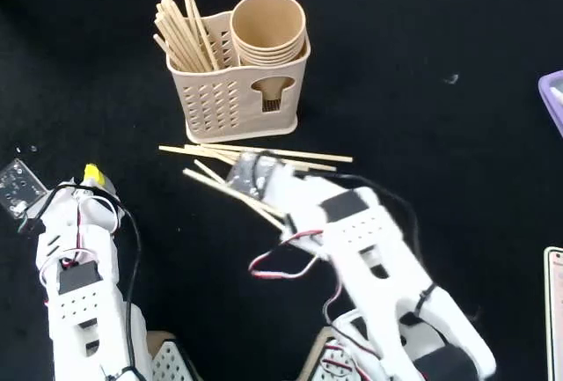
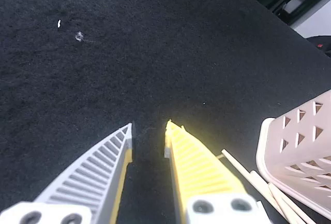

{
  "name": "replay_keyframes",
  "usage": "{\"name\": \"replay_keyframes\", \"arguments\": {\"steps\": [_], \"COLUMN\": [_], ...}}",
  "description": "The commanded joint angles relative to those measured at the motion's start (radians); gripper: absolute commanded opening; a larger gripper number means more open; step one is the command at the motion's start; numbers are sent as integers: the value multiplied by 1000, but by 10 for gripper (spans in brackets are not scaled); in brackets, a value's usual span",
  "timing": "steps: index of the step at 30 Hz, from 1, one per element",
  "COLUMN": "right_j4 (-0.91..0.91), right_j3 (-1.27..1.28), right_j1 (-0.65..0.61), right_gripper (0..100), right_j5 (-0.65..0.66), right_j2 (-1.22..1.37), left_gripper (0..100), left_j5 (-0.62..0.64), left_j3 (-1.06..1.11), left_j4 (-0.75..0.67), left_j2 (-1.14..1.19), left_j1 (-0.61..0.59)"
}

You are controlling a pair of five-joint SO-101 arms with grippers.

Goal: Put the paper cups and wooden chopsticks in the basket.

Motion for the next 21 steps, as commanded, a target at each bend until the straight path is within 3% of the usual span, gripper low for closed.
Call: {"name": "replay_keyframes", "arguments": {"steps": [1, 6, 12, 21], "right_j4": [-95, -132, -130, -138], "right_j3": [-8, -64, -90, -71], "right_j1": [-34, -35, -38, -152], "right_gripper": [16, 31, 194, 162], "right_j5": [-71, -133, -186, -186], "right_j2": [74, 226, 269, 278], "left_gripper": [116, 116, 116, 116], "left_j5": [0, 0, 0, 0], "left_j3": [-12, -12, -12, -13], "left_j4": [-26, -26, -26, -26], "left_j2": [-14, -14, -14, -14], "left_j1": [-2, -2, -2, -2]}}
